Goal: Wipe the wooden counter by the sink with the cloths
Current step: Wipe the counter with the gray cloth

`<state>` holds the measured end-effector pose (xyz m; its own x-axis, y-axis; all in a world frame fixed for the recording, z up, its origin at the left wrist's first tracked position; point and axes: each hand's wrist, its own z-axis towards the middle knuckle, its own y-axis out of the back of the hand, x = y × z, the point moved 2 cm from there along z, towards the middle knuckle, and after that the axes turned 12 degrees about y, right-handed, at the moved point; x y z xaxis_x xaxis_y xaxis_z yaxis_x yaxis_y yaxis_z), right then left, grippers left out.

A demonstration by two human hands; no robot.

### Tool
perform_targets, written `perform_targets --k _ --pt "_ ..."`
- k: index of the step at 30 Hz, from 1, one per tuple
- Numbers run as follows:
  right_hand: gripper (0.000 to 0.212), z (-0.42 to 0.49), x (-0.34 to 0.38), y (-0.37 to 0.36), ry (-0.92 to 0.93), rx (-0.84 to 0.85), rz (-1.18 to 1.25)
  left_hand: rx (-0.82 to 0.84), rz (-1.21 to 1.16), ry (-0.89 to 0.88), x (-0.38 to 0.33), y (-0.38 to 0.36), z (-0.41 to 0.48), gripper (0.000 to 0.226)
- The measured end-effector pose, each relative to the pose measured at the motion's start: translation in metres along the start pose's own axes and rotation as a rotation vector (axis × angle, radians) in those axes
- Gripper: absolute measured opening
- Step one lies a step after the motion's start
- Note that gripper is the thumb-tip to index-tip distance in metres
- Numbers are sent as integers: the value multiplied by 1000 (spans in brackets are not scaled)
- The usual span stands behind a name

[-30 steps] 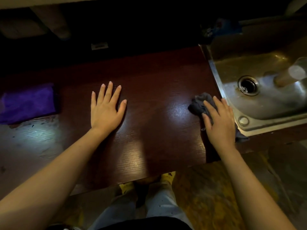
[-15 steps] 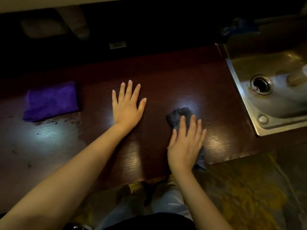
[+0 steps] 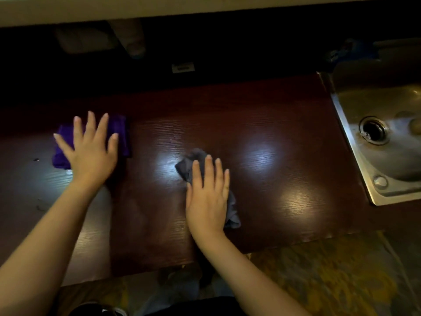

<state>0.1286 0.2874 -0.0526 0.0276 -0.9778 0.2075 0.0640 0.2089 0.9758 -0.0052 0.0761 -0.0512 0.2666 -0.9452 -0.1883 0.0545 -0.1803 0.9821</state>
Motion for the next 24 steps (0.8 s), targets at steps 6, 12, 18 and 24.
perform_targets --k 6,12,18,24 --pt "51 21 59 -14 239 98 0 92 -16 61 21 -11 4 48" --pt "48 5 84 -21 510 183 -10 111 -14 59 25 -13 3 50" --pt "45 -16 83 -24 838 177 15 180 2 91 27 -9 6 51" --pt "46 48 78 -18 748 250 55 232 -10 105 27 -8 8 52"
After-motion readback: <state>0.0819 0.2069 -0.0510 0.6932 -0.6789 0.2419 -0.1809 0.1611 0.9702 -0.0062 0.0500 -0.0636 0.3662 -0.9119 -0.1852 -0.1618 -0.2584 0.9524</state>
